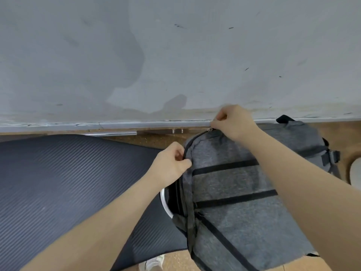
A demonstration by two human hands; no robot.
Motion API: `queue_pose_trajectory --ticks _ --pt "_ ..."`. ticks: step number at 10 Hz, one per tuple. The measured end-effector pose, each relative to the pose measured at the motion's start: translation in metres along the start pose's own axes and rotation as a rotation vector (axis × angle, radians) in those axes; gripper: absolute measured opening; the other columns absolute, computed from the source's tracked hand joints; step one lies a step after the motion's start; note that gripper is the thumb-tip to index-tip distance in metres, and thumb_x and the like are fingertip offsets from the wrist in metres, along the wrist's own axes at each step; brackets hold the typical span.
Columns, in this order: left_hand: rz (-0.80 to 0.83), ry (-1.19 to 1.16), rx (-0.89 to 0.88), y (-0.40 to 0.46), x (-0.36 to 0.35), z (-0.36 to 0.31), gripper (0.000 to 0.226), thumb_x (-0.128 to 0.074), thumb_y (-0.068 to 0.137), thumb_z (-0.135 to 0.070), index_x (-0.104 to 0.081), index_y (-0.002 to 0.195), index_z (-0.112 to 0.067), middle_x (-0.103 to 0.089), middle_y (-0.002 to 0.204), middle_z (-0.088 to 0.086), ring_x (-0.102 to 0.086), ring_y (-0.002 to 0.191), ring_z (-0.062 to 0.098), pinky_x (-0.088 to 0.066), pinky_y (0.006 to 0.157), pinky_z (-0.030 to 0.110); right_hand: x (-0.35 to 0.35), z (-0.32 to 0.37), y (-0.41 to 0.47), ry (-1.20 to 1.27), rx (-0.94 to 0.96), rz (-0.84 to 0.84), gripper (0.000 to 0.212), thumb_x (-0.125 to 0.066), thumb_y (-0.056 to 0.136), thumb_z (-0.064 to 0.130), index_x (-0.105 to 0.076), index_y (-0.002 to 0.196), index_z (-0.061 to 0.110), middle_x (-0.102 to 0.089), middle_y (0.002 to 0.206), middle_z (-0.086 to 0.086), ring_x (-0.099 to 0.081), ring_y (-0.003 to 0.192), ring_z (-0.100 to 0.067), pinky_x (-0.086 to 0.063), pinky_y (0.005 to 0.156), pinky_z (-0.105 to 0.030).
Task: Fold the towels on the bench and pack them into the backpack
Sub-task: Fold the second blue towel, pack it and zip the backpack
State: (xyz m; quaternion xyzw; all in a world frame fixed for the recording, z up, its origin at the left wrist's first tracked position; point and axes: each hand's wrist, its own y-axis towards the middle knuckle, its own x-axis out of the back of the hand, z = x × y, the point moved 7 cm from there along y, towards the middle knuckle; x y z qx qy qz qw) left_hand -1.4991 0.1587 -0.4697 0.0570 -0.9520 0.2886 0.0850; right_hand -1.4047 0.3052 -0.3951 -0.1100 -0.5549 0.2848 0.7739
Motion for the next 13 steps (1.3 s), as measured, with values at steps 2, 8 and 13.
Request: queue_pose_trajectory --ticks 2,8,13 --pt "-0.098 0.587 -0.326 0.040 -0.007 -0.056 0.032 -0.040 0.095 -0.037 -0.056 0.097 -0.009 -0.051 0.092 0.006 -0.052 0.088 0.023 -0.045 0.075 0.037 -0.004 -0.001 0.022 0.093 -0.006 0.080 0.016 -0.065 0.081 0.020 -0.059 0.072 0.009 -0.053 0.064 0.001 -0.047 0.058 -0.010 -0.035 0.047 -0.022" --pt "0.183 1.172 -0.694 -0.034 -0.064 -0.081 0.079 -0.015 0.087 -0.069 -0.025 0.144 -0.015 -0.021 0.151 0.007 -0.020 0.138 0.024 -0.012 0.112 0.036 0.004 -0.092 -0.130 -0.314 0.321 -0.298 0.054 -0.036 0.091 0.050 -0.051 0.125 0.011 -0.053 0.131 -0.010 -0.044 0.123 -0.027 -0.021 0.108 -0.041" --pt "0.360 1.286 -0.320 -0.055 -0.050 -0.089 0.071 -0.029 0.094 -0.053 0.000 0.148 -0.018 0.006 0.157 0.004 0.002 0.144 0.018 -0.001 0.116 0.030 -0.007 -0.097 -0.153 -0.365 0.182 0.069 0.094 -0.007 0.074 0.076 -0.001 0.149 0.018 0.013 0.157 -0.002 0.006 0.146 -0.018 -0.001 0.118 -0.042"
